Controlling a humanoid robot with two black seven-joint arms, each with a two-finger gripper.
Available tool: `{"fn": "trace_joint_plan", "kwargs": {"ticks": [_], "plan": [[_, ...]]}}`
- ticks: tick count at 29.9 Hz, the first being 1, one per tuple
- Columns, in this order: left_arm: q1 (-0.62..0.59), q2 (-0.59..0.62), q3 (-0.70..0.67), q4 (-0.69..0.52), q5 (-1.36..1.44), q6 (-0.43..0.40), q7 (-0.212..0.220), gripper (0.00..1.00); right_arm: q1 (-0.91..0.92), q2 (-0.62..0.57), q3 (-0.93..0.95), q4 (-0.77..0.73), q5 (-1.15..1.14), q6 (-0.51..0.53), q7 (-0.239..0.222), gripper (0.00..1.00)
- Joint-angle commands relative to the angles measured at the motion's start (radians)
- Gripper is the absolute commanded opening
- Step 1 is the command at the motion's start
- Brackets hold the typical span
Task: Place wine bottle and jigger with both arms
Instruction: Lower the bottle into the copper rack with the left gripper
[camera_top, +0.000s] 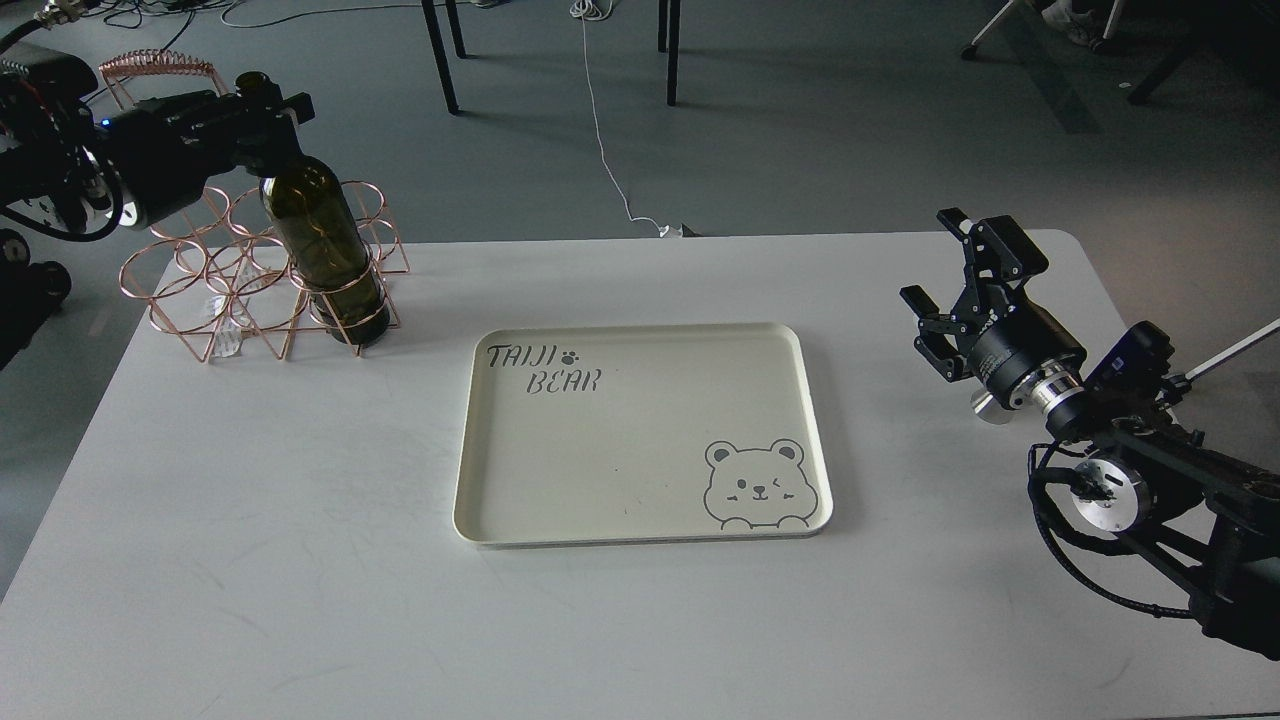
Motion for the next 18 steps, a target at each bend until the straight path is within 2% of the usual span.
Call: {"fn": "trace_joint_plan", "kwargs": {"ticks": [1, 10, 16, 18], "plan": [[0.0, 0.002, -0.001, 0.001, 0.002, 0.001, 0.003, 0.64, 0.0, 0.0, 0.0, 0.0, 0.0, 0.0, 0.0, 0.99], [-0.001, 0.004, -0.006, -0.002, -0.002, 0.003, 0.003, 0.88, 0.0, 0.0, -0.002, 0.001, 0.0, 0.0, 0.0, 0.99], [-0.021, 0.019, -0.029, -0.014, -0.019, 0.015, 0.003, 0.93, 0.0, 0.0, 0.0, 0.001, 0.0, 0.0, 0.0, 0.99], [-0.065, 0.034, -0.032, -0.028, -0.021, 0.015, 0.003, 0.93, 0.0, 0.0, 0.0, 0.001, 0.0, 0.0, 0.0, 0.99]]}}
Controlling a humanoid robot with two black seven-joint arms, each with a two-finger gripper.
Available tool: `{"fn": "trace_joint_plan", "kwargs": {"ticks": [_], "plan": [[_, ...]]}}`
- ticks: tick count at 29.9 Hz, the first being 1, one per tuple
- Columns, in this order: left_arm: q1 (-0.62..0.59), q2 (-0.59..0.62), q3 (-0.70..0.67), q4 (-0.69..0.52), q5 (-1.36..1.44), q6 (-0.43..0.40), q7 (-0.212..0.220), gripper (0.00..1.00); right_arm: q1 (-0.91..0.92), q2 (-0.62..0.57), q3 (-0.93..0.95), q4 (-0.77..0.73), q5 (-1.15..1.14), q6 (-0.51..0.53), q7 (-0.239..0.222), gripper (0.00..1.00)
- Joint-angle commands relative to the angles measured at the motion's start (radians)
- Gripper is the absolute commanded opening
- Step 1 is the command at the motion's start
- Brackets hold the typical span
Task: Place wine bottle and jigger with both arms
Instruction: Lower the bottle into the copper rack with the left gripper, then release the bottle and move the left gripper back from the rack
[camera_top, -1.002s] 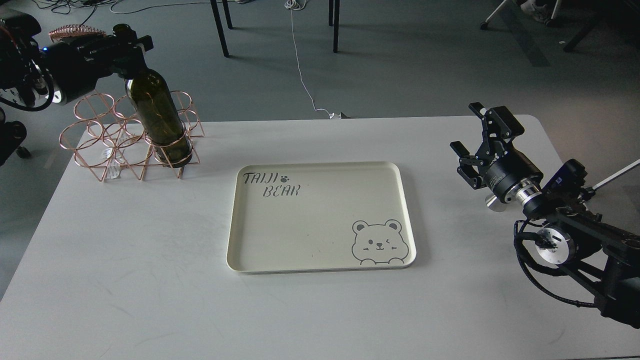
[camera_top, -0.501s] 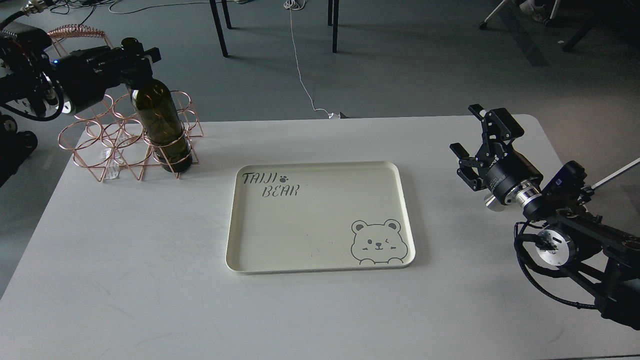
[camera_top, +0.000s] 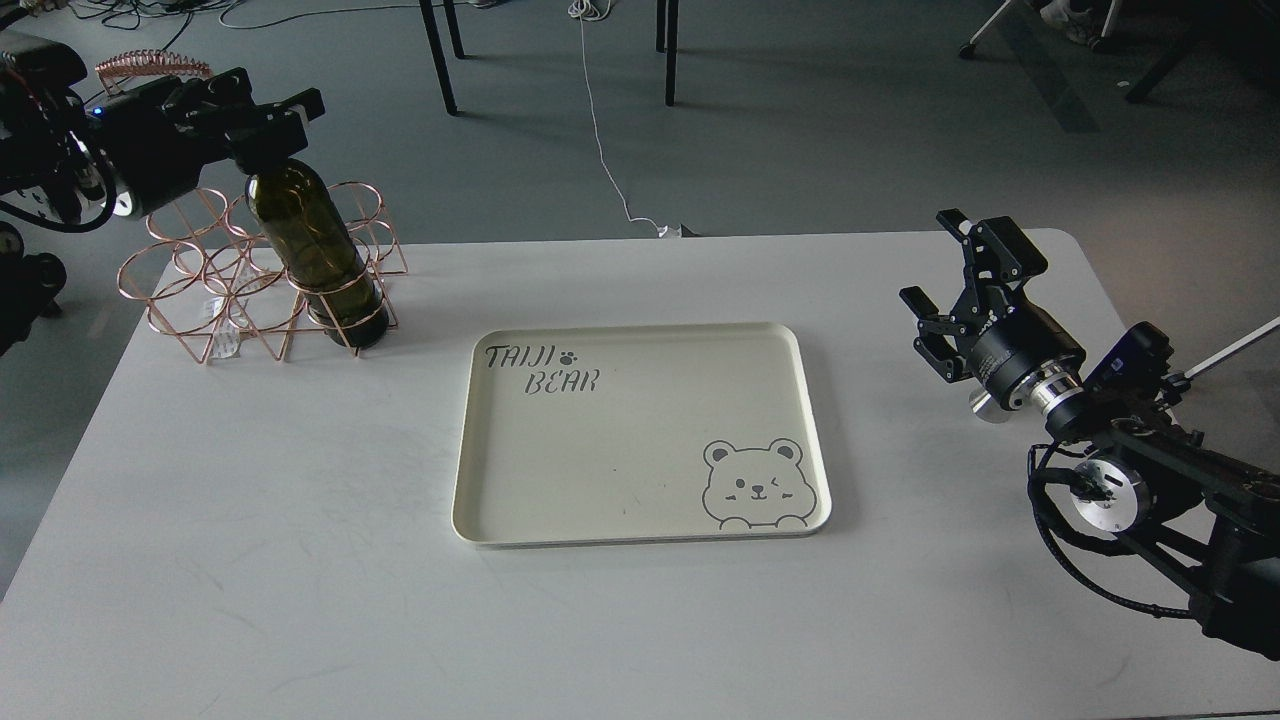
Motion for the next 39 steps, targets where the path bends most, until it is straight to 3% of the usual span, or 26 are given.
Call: {"fn": "trace_joint_plan", "kwargs": {"ticks": [1, 7, 14, 20, 26, 39], "plan": [[-0.074, 0.027, -0.008, -0.024, -0.003, -0.002, 0.0, 0.93, 0.0, 0.0, 0.001, 0.0, 0.0, 0.0, 0.0, 0.99], [-0.211, 0.066, -0.005, -0.11, -0.156, -0.016, 0.0, 0.97, 0.0, 0.004, 0.017, -0.002, 0.0, 0.0, 0.0, 0.99], [-0.197, 0.064, 0.009, -0.348, -0.653, -0.016, 0.0, 0.98, -0.004, 0.024, 0.081, -0.005, 0.0, 0.0, 0.0, 0.99], [0.026, -0.023, -0.028, -0.484, -0.915, -0.014, 0.0, 0.98, -0.008, 0.059, 0.098, -0.003, 0.003, -0.002, 0.0, 0.99], [0.289, -0.14, -0.138, -0.486, -0.936, -0.014, 0.0, 0.98, -0.018, 0.098, 0.14, -0.02, 0.006, -0.003, 0.0, 0.99], [0.643, -0.365, -0.325, -0.435, -1.071, -0.128, 0.0, 0.98, -0.07, 0.132, 0.14, -0.026, 0.017, -0.002, 0.0, 0.99]]}}
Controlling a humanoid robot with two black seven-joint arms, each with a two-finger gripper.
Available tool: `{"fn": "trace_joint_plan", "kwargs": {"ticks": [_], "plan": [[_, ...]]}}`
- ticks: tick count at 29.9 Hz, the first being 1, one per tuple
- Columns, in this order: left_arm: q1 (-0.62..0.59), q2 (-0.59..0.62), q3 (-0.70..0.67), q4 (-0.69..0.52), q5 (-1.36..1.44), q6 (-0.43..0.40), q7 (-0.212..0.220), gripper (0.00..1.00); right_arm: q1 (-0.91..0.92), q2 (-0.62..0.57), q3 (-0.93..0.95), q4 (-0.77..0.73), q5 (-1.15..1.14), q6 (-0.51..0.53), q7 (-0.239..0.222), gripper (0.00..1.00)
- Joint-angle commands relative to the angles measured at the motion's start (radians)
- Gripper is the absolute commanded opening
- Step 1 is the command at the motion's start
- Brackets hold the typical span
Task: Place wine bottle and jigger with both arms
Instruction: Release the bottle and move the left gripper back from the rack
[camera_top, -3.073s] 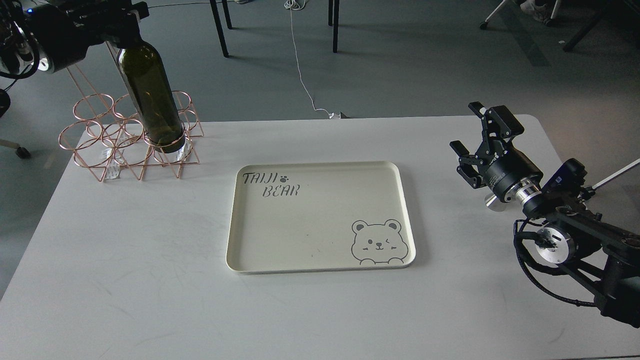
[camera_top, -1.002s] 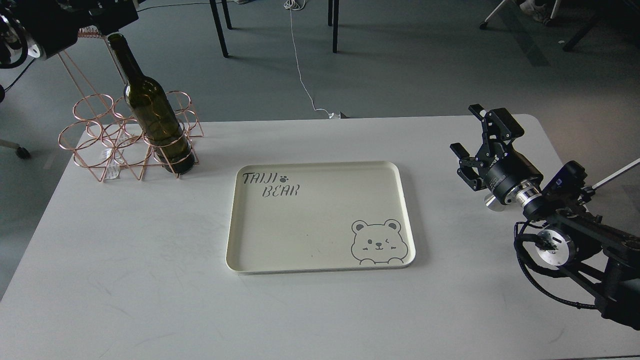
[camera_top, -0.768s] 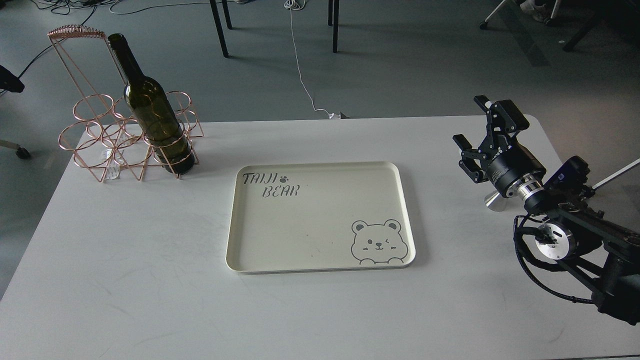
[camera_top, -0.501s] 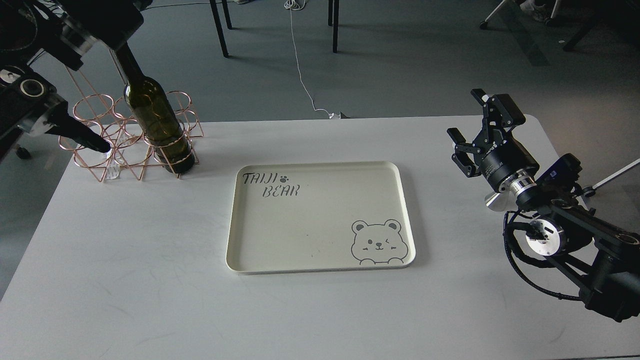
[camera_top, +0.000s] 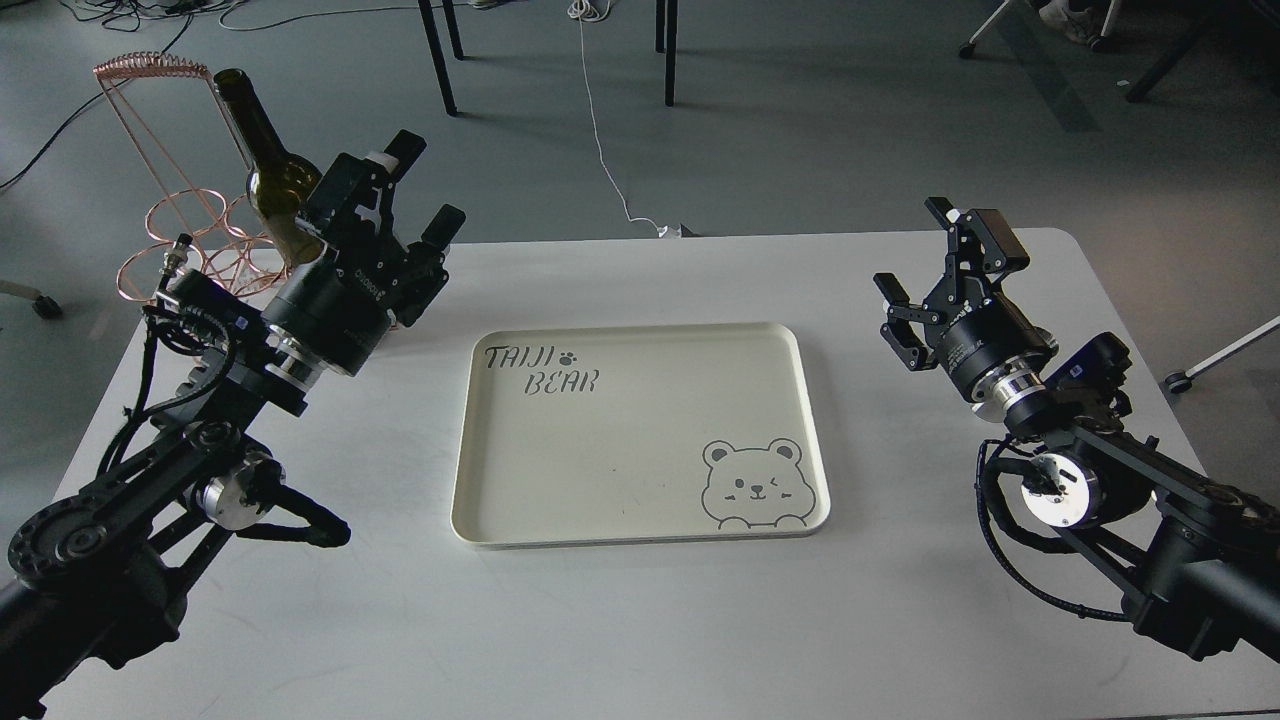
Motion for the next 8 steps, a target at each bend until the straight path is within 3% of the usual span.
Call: {"fn": "trace_joint_plan", "kwargs": {"ticks": [1, 8], "plan": [[0.073, -0.051, -0.066, 0.03, -0.014, -0.036, 0.0, 0.98, -0.013, 0.004, 0.001, -0.002, 0.0, -0.001, 0.0, 0.99], [0.167, -0.099, -0.113, 0.036, -0.031, -0.085, 0.0, 0.98, -0.014, 0.006, 0.001, 0.004, 0.0, -0.001, 0.0, 0.99]]}}
